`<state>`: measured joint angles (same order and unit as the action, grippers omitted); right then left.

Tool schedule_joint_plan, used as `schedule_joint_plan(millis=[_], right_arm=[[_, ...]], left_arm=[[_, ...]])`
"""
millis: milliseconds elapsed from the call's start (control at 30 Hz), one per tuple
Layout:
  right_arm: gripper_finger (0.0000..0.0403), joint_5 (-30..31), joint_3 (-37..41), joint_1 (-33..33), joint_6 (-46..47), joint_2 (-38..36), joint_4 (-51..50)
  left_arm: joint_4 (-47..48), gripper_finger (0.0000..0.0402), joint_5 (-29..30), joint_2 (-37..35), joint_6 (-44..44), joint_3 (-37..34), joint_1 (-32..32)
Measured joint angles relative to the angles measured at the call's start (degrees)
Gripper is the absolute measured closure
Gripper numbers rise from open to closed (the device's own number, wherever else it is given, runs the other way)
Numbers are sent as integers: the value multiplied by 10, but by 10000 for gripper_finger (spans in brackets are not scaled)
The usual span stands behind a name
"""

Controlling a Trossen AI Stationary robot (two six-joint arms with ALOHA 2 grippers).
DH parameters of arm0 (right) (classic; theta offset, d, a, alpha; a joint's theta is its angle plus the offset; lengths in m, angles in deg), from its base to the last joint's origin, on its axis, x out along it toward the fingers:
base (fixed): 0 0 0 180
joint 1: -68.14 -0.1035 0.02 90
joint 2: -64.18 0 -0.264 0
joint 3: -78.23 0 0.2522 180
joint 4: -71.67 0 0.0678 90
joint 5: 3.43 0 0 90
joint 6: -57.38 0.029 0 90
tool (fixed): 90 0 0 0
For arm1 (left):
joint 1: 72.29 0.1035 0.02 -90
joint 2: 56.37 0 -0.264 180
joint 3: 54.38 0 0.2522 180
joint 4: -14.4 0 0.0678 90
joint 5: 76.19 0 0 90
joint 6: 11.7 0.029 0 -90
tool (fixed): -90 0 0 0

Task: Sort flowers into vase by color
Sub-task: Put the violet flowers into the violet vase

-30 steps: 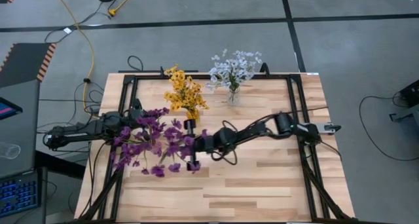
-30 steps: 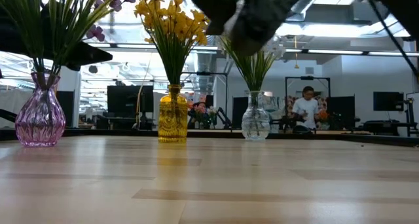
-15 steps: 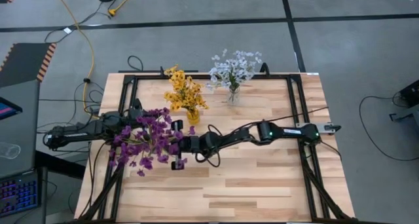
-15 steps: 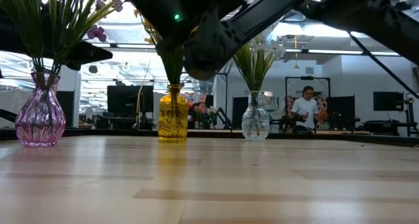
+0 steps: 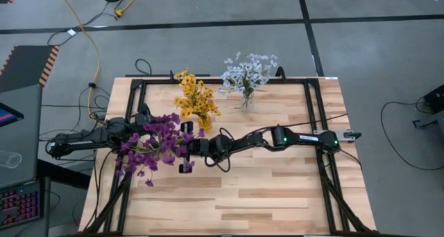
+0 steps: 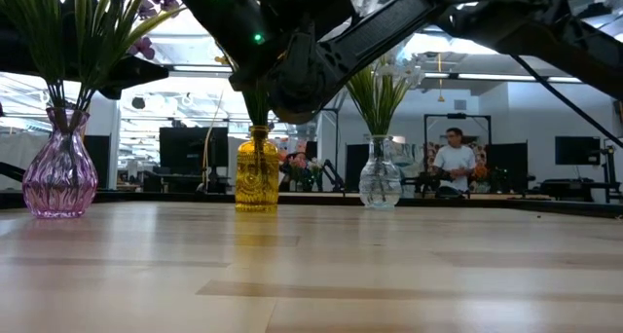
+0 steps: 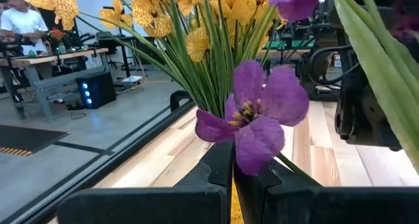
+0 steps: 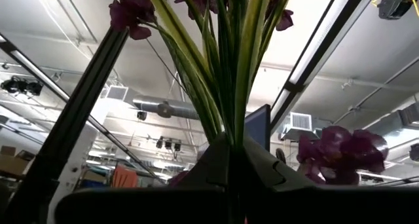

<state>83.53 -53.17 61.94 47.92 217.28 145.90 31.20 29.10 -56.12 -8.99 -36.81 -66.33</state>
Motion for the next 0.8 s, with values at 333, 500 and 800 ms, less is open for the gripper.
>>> schedule_joint_plan(millis=[333, 500, 800], right_arm=[[361, -27, 0, 2, -6, 0, -6], [361, -31, 0, 2, -14, 0, -6], [361, -32, -32, 0, -27, 0, -45]], left_arm=[[0, 402, 1, 0, -3, 0, 0], [0, 402, 2, 0, -4, 0, 0], [0, 402, 5, 0, -4, 0, 0]])
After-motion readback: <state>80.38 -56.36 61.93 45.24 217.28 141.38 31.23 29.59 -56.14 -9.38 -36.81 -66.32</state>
